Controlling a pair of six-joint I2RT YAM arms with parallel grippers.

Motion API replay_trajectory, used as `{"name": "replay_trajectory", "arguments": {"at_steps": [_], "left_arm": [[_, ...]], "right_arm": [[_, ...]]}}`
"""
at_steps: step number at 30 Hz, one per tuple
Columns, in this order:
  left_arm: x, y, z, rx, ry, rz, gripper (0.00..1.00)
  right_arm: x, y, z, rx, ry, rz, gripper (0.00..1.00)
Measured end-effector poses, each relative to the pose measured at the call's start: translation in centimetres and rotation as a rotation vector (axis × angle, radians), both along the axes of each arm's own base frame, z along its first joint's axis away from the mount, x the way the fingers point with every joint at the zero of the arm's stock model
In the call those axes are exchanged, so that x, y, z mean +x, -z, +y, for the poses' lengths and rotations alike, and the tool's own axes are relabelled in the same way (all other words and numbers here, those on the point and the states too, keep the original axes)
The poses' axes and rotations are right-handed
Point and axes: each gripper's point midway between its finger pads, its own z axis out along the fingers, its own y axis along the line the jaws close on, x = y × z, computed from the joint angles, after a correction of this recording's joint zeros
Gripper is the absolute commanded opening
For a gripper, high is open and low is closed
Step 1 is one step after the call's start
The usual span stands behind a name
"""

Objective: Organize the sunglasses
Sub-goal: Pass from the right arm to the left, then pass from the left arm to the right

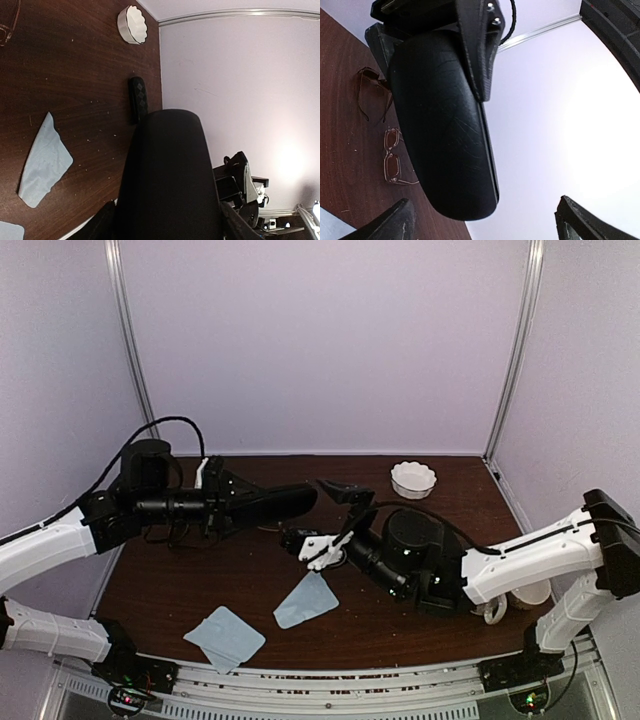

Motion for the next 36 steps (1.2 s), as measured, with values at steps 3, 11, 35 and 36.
{"name": "replay_trajectory", "arguments": {"at_steps": [3,11,35,36], "left_arm": [[0.4,-0.2,0.2,0.030,-0.010,-0.046,0.48],[2.1,-1.3,1.1,0.125,-0.066,-0.225,0.46],[4.4,-2.5,-0.4,0.208,-0.048,-0.567,0.39],[4.1,-2.4,-0.7,0.205,-0.036,-0.568,0.39]], "right_arm": [[-0.5,-0.7,-1.0,0.066,0.003,0.081,1.00],[-1.5,-3.2,-5.1,0.372,0.031,0.467,1.00],[0.7,-3.0,-10.8,1.175,0.046,1.330,1.00],[0.8,-3.4,-10.5,1.191,0.018,1.351,1.00]]}}
